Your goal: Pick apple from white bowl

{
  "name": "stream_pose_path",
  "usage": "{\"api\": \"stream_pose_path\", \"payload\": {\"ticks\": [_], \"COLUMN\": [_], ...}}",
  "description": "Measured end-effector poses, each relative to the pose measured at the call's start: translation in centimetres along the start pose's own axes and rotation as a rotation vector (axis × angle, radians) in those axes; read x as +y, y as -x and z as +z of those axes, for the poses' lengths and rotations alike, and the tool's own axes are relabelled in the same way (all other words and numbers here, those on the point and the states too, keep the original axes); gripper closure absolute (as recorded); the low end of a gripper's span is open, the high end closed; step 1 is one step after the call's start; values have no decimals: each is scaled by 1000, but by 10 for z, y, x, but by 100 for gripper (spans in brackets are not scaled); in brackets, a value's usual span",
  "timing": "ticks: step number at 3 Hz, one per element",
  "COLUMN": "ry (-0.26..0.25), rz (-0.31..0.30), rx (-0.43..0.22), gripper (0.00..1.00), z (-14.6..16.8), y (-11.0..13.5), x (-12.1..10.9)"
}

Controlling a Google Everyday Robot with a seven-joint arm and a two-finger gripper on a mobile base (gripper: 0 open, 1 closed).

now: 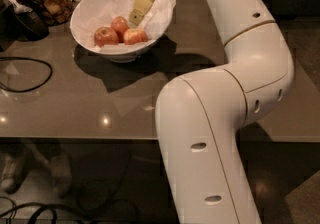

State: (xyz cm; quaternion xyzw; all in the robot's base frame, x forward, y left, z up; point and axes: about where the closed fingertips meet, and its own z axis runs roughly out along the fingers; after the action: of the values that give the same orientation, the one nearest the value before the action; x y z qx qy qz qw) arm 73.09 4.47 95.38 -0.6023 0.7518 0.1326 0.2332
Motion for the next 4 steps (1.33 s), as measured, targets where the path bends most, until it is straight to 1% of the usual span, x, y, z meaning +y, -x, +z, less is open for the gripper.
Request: {"api": "stream_pose_path", "payload": {"ticks": [1,2,3,4], "ry": [21,58,85,101], "rz": [28,65,88,107], "rx": [0,-10,-18,-20], "gripper": [14,17,35,37], "z": [11,27,37,43], "y": [-4,-9,-12,-15], "x": [-1,-1,0,0]}}
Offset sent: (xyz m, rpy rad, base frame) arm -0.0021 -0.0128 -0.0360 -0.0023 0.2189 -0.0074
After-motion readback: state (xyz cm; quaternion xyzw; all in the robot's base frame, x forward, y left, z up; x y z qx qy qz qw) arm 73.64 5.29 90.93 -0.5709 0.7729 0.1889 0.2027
